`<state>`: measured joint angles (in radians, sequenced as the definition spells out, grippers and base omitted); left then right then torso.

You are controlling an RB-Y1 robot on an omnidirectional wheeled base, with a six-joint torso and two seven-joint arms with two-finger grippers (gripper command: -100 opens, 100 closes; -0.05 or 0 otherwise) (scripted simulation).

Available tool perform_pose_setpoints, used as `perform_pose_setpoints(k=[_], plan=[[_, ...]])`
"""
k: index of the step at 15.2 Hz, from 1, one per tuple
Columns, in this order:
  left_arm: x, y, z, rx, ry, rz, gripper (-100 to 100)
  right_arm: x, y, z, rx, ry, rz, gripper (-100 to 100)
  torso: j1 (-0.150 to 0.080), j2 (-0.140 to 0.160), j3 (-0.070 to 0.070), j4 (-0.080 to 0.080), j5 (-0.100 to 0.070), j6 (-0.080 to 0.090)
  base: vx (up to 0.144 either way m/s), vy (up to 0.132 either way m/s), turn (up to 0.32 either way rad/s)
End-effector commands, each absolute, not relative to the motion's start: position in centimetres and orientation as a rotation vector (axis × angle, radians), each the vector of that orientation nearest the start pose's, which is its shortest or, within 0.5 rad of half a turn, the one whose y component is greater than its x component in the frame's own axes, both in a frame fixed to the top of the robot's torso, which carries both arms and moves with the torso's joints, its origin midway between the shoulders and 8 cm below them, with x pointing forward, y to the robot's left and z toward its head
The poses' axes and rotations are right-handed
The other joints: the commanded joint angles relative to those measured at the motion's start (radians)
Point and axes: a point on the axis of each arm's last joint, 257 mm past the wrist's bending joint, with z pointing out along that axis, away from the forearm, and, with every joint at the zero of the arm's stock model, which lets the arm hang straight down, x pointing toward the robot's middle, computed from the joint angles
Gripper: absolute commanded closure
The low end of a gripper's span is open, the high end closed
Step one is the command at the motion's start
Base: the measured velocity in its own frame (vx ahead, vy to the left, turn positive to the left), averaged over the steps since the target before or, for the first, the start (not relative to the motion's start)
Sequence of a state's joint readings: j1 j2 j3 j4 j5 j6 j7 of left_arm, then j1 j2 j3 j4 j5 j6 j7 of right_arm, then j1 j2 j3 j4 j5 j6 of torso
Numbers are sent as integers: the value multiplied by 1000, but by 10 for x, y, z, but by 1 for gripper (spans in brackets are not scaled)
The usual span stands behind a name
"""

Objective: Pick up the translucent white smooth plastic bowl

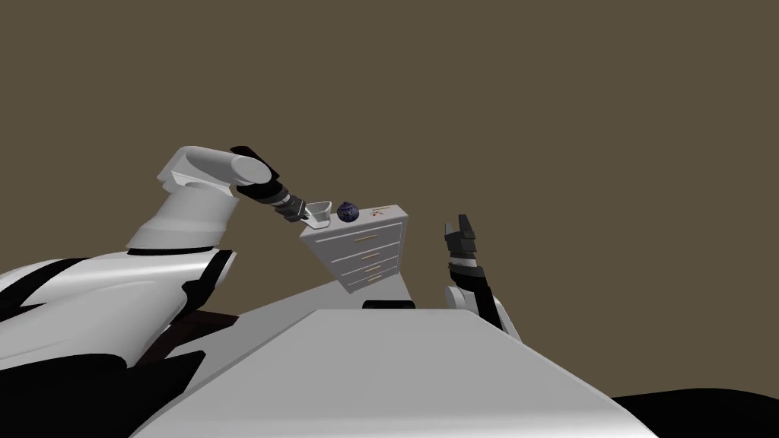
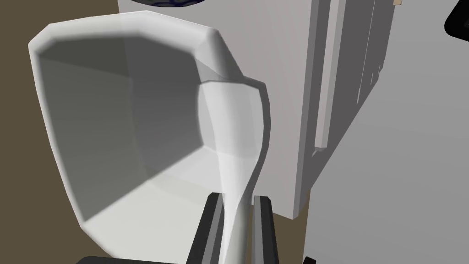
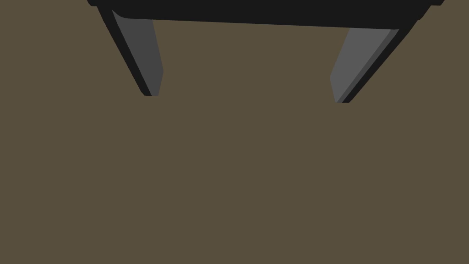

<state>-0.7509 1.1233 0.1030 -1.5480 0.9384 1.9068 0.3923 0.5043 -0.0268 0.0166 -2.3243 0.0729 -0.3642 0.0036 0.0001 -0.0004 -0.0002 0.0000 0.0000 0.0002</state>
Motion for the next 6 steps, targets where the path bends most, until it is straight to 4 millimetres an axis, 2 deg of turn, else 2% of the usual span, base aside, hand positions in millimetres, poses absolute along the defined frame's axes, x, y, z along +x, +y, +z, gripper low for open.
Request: perform_pose_setpoints(k=[1,2,3,5,6], plan=[[464,462,-22,-2187,1621,-419,100,359,-267,15,672,740,1240,0,0,0,0,0,0,0,0,0,0],[464,462,-21,-2187,1621,-420,100,359,-267,15,672,740,1240,0,0,0,0,0,0,0,0,0,0],[457,461,-10,-2185,1623,-421,100,359,-267,15,672,740,1240,0,0,0,0,0,0,0,2,-2,13],[454,459,-4,-2184,1625,-420,100,359,-267,15,672,740,1240,0,-1,1,1,2,-2,-1,7,-3,17],[458,461,-9,-2184,1624,-421,100,359,-267,15,672,740,1240,0,-2,2,2,2,-2,-1,7,-1,9]])
